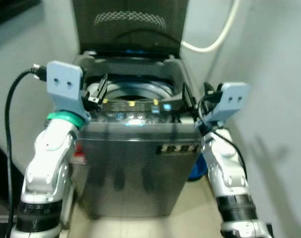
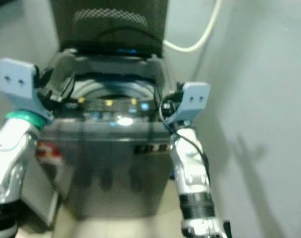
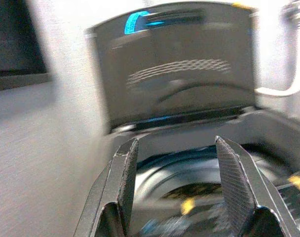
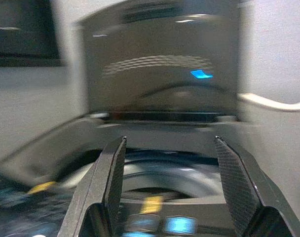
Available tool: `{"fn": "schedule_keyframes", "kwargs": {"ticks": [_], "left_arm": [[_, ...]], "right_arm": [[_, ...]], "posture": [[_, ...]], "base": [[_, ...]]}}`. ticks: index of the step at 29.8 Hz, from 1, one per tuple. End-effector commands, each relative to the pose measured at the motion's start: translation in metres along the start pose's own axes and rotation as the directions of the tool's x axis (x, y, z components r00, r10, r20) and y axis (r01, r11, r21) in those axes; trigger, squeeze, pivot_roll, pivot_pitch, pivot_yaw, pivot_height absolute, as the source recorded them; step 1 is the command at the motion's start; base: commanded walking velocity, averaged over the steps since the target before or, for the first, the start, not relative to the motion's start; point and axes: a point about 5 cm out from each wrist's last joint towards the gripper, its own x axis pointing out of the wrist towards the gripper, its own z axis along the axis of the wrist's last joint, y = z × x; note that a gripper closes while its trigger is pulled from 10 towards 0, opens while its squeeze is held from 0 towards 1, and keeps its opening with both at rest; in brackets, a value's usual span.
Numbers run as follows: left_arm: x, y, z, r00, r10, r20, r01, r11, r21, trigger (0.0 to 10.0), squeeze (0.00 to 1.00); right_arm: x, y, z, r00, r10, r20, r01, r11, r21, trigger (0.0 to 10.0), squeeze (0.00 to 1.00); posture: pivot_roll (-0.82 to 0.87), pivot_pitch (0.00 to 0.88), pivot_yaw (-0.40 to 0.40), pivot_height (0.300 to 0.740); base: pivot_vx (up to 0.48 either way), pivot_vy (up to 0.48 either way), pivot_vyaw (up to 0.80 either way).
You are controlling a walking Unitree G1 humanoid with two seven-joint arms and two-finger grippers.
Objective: Clothes washing
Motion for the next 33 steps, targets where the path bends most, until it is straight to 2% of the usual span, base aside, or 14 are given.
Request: {"fn": "schedule_keyframes", "kwargs": {"ticks": [1,8,13,18,23,28,33], "left_arm": [[0.001,-0.003,-0.001,1.0,-0.009,-0.004,0.009,1.0,0.0,10.0,0.0],[0.0,-0.002,-0.001,1.0,-0.006,-0.002,0.006,1.0,0.002,10.0,0.0],[0.001,-0.002,-0.001,1.0,-0.004,-0.002,0.004,1.0,0.003,10.0,0.0],[0.002,-0.005,-0.006,0.999,-0.015,-0.031,0.016,1.0,0.01,10.0,0.0],[0.002,-0.006,-0.008,0.999,-0.017,-0.043,0.018,1.0,0.016,10.0,0.0],[-0.001,-0.008,-0.013,0.998,-0.015,-0.054,0.016,1.0,0.021,10.0,0.0],[-0.003,-0.008,-0.018,0.997,-0.011,-0.071,0.013,1.0,0.024,10.0,0.0]], "right_arm": [[-0.001,-0.004,-0.002,1.0,-0.013,-0.01,0.013,1.0,-0.009,10.0,0.0],[-0.002,-0.003,-0.003,1.0,-0.007,-0.01,0.007,1.0,-0.011,10.0,0.0],[-0.001,0.0,-0.003,1.0,0.015,-0.006,-0.015,1.0,0.002,10.0,0.0],[-0.004,0.012,-0.006,0.994,0.107,-0.022,-0.106,0.994,0.019,10.0,0.0],[-0.006,0.015,-0.008,0.991,0.128,-0.031,-0.127,0.992,0.015,10.0,0.0],[-0.012,0.013,-0.018,0.988,0.136,-0.074,-0.14,0.988,-0.057,10.0,0.0],[-0.016,0.011,-0.023,0.987,0.132,-0.096,-0.14,0.987,-0.077,10.0,0.0]], "posture": [[0.1,0.04,0.016,0.731],[0.1,0.038,0.015,0.731],[0.1,0.035,0.015,0.731],[0.1,0.033,0.016,0.731],[0.1,0.033,0.016,0.731],[0.09,0.033,0.016,0.731],[0.09,0.033,0.013,0.731]], "base": [[-0.27,0.0,0.79],[-0.272,0.0,0.79],[-0.254,0.0,0.0],[0.0,0.0,0.0],[0.0,0.0,0.0],[0.344,0.0,0.56],[0.422,0.0,0.79]]}}
